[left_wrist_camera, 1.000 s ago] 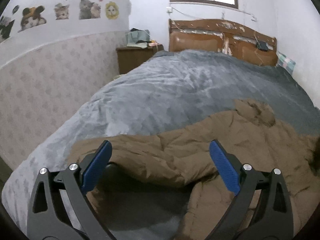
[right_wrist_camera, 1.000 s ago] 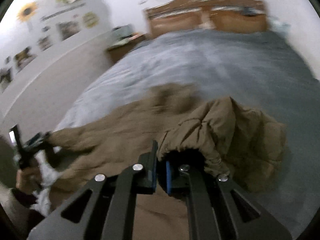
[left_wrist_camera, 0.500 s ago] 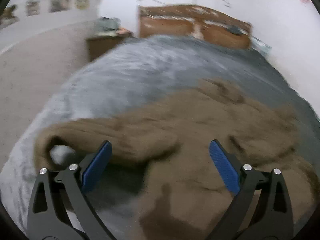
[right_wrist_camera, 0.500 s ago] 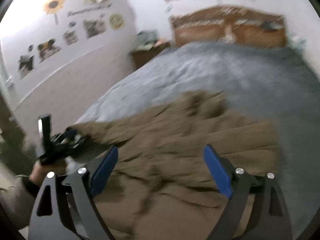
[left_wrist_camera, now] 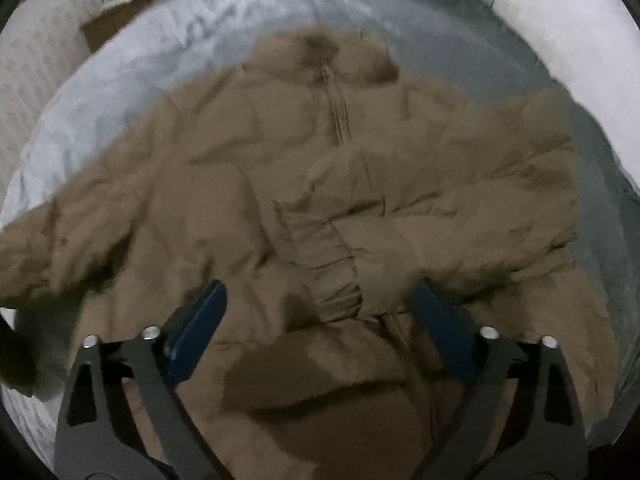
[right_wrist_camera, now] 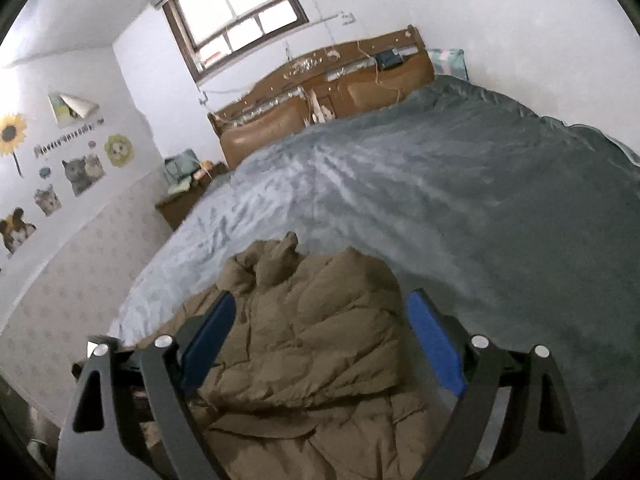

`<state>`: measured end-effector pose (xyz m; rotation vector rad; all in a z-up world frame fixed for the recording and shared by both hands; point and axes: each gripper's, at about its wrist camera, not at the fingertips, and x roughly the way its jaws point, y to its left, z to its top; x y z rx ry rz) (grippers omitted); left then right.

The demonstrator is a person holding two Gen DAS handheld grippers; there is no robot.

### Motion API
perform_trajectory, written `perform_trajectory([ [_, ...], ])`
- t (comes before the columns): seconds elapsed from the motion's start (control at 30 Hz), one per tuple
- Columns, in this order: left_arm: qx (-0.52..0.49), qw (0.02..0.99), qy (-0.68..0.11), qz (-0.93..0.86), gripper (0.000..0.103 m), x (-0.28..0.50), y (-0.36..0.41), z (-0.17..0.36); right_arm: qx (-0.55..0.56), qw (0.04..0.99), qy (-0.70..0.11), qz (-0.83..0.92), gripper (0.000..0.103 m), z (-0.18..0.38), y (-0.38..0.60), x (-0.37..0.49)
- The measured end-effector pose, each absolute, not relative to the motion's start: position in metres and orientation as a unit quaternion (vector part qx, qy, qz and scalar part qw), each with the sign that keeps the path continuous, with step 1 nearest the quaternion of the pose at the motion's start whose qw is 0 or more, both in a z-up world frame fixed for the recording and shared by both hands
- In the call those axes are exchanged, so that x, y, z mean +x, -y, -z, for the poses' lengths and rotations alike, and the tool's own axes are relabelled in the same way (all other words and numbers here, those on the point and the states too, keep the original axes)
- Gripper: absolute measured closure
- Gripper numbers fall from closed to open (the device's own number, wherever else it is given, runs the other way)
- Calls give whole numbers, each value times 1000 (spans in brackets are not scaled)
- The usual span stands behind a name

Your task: Fold large clothes

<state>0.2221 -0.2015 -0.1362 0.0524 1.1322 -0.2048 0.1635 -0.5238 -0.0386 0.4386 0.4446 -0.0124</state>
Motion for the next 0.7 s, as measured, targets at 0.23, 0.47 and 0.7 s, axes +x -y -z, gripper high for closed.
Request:
perform_trajectory([
  [0.23,-2,827,-551,115,72,239,213,160,205,945,-253,39,15,58,533,184],
  [0.47,56,880,-469,53,99,255,182,107,167,937,-302,57,15,85,532,219],
  [0.7,118,884,-452,-1,43,285,144,117,135,925,-353,39,15,116,502,255],
])
